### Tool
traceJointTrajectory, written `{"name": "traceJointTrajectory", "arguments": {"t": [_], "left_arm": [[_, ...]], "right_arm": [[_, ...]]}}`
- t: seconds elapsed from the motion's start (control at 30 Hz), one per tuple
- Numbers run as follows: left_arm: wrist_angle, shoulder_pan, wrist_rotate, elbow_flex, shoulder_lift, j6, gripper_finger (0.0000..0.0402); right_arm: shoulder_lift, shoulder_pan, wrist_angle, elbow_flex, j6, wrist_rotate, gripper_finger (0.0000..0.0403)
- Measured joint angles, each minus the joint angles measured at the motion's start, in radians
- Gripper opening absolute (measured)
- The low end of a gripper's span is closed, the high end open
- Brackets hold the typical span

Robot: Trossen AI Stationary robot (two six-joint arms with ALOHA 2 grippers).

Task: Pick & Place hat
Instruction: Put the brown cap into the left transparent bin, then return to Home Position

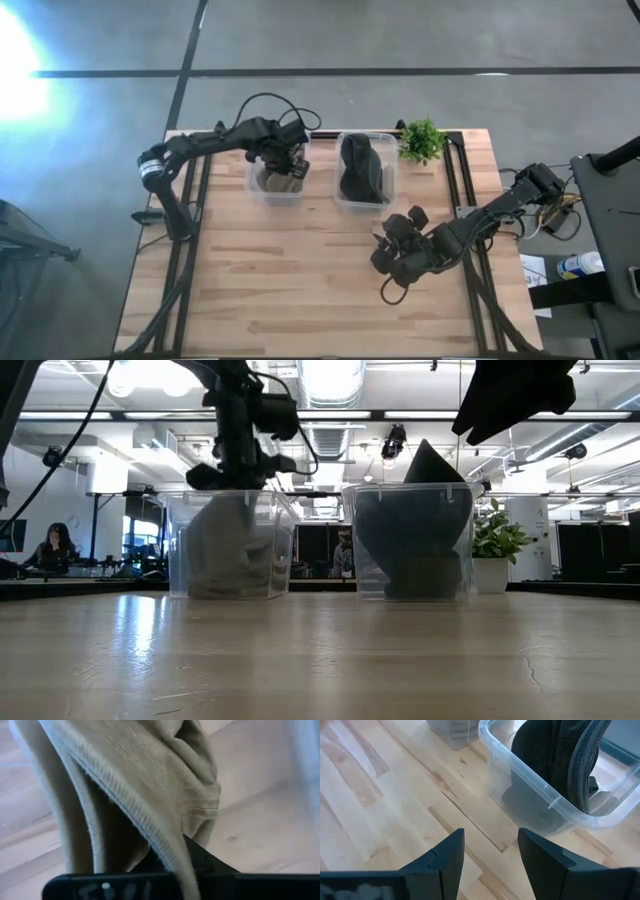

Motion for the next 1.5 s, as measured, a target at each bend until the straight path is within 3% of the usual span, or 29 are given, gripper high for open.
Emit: {"name": "traceJointTrajectory", "arguments": {"t": [0.27, 0.73, 0.87, 1.03, 1.27, 1.37, 1.43, 1.5], "left_arm": [[0.036, -0.005, -0.016, -0.062, -0.025, 0.015, 0.0019], [-0.026, -0.016, -0.050, 0.087, -0.117, 0.075, 0.0183], [-0.110, -0.037, -0.049, 0.134, -0.168, 0.097, 0.0202], [-0.085, -0.133, -0.049, 0.157, -0.314, 0.172, 0.0204], [-0.065, -0.281, -0.046, 0.151, -0.504, 0.156, 0.0204], [-0.044, -0.333, -0.092, 0.140, -0.560, 0.070, 0.0204], [0.072, -0.410, -0.120, 0.099, -0.592, 0.151, 0.0204], [0.262, -0.474, -0.085, 0.027, -0.621, 0.221, 0.0204]], "right_arm": [[0.000, 0.000, 0.000, 0.000, 0.000, 0.000, 0.0183], [0.000, 0.000, 0.001, 0.000, -0.004, -0.004, 0.0183], [-0.002, 0.000, 0.002, 0.000, -0.003, -0.012, 0.0183], [-0.010, 0.000, 0.028, 0.000, -0.073, -0.046, 0.0183], [-0.088, -0.078, 0.215, 0.000, -0.338, -0.323, 0.0182], [-0.135, -0.136, 0.281, 0.000, -0.450, -0.355, 0.0176], [-0.172, -0.180, 0.307, -0.002, -0.510, -0.369, 0.0170], [-0.212, -0.237, 0.353, -0.010, -0.548, -0.448, 0.0163]]}}
